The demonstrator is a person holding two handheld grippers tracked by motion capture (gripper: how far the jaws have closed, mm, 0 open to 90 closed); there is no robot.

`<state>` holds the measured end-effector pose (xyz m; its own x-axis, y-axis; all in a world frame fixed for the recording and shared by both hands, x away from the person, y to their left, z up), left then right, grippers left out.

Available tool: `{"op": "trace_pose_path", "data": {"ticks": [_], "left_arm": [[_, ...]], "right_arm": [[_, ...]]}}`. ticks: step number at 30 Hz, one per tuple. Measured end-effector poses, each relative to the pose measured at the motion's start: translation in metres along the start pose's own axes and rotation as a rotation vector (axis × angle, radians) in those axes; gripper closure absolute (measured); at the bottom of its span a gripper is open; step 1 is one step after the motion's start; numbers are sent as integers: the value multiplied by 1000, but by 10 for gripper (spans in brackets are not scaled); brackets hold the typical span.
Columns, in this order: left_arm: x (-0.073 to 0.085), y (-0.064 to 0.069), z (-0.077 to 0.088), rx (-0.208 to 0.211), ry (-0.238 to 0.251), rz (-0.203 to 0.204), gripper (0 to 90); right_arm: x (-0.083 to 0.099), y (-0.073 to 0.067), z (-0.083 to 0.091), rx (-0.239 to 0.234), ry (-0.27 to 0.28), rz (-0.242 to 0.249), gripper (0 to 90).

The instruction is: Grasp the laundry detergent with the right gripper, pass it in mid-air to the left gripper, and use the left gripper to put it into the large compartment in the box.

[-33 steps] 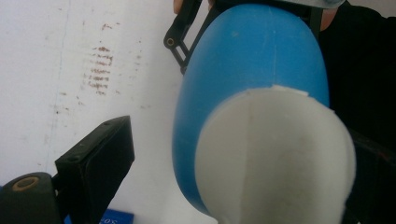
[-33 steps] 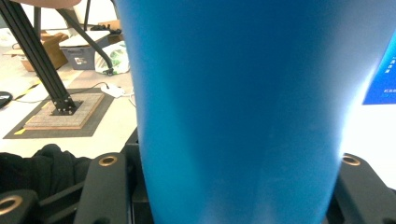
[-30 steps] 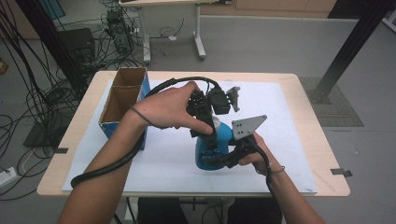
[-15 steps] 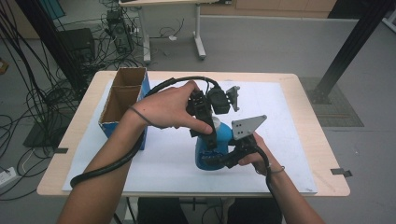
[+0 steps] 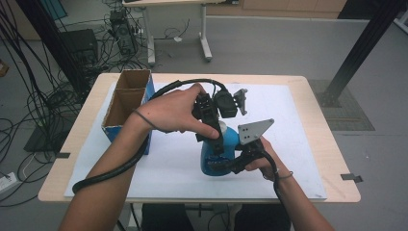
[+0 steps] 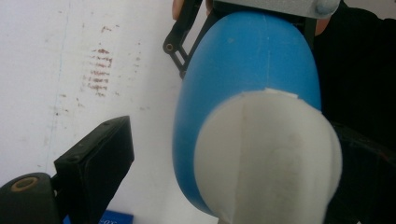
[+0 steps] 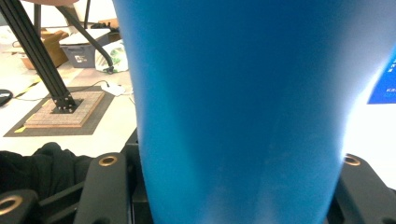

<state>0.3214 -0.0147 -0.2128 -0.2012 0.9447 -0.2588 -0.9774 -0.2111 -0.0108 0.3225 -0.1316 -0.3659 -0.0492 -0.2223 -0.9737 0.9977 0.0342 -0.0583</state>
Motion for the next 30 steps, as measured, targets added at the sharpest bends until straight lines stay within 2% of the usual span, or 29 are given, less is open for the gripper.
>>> {"op": "trace_pose_path", "data": {"ticks": [5,15,30], "left_arm": [[0,0,0,1,10,4,82],[-1,1,1,-1,1,0,87],[-3,6,-5,12,-45,-54,136]], "right_arm": [[0,0,0,-1,-1,2,418],[-4,-1,1,-1,-1,8,418],[-5,0,-1,-18,-22,11,418]]}}
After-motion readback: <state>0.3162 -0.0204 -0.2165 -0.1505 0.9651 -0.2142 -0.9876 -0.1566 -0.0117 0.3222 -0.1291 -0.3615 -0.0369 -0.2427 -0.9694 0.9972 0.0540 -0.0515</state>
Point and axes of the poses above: each handheld gripper's, and its own axes: z roughly backward along the jaws, x roughly out of its underside, y roughly to its right, the point moved 2 cm from there along -z, roughly forward along the jaws, and after that the axes turned 6 degrees about y, right-handed, at the moved point
